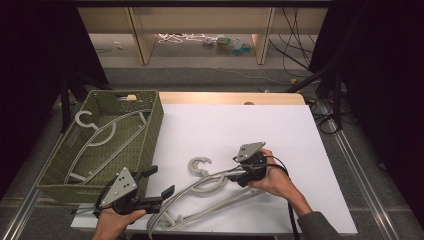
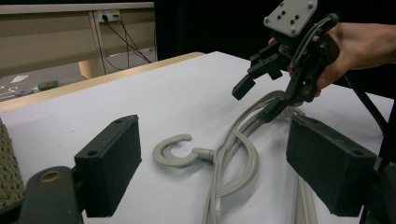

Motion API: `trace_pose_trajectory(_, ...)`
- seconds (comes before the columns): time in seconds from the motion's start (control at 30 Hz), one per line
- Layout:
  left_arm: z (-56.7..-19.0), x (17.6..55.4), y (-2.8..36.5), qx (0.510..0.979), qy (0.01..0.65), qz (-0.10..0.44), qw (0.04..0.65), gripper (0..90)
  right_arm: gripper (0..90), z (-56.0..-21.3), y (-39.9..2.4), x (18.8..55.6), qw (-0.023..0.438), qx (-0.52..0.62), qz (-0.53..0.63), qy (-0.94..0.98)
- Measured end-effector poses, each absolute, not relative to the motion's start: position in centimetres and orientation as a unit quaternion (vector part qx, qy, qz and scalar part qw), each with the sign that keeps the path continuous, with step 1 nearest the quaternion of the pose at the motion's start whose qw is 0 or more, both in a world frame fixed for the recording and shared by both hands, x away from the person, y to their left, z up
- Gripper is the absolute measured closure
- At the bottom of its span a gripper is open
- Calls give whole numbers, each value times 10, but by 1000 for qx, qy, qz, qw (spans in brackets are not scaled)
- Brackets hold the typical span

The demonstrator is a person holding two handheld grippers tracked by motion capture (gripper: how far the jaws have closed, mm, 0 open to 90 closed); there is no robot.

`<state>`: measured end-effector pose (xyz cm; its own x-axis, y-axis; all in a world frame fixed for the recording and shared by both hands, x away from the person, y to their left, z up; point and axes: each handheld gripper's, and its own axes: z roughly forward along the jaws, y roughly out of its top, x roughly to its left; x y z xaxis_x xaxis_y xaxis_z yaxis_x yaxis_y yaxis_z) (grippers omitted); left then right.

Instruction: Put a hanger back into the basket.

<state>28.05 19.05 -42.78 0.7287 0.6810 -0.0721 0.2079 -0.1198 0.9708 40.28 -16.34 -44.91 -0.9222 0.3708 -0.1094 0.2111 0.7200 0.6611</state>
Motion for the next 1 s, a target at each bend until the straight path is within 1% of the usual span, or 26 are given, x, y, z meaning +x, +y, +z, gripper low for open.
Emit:
trace_pose_trajectory(0.13, -428, 281, 191, 717, 310, 201, 591, 177, 346, -455, -160, 409, 104, 162, 332, 923)
trace_pose_trajectory(0.23, -428, 281, 189, 719, 312, 199, 588, 177, 356, -458, -157, 413, 108, 155, 328, 926)
trace_pose_trajectory(0.5, -428, 283, 187, 722, 308, 196, 588, 178, 386, -466, -151, 420, 80, 142, 311, 936)
trace_pose_trajectory(0.6, -429, 283, 187, 723, 308, 196, 587, 178, 415, -468, -150, 421, 77, 142, 306, 938)
trace_pose_trajectory(0.7, -428, 282, 186, 723, 306, 196, 588, 178, 452, -470, -151, 424, 61, 141, 308, 939)
trace_pose_trajectory(0.9, -429, 281, 186, 722, 309, 195, 588, 178, 483, -471, -153, 427, 32, 135, 297, 945)
trace_pose_trajectory(1.0, -428, 280, 186, 723, 306, 196, 587, 178, 519, -471, -154, 426, 40, 124, 290, 948)
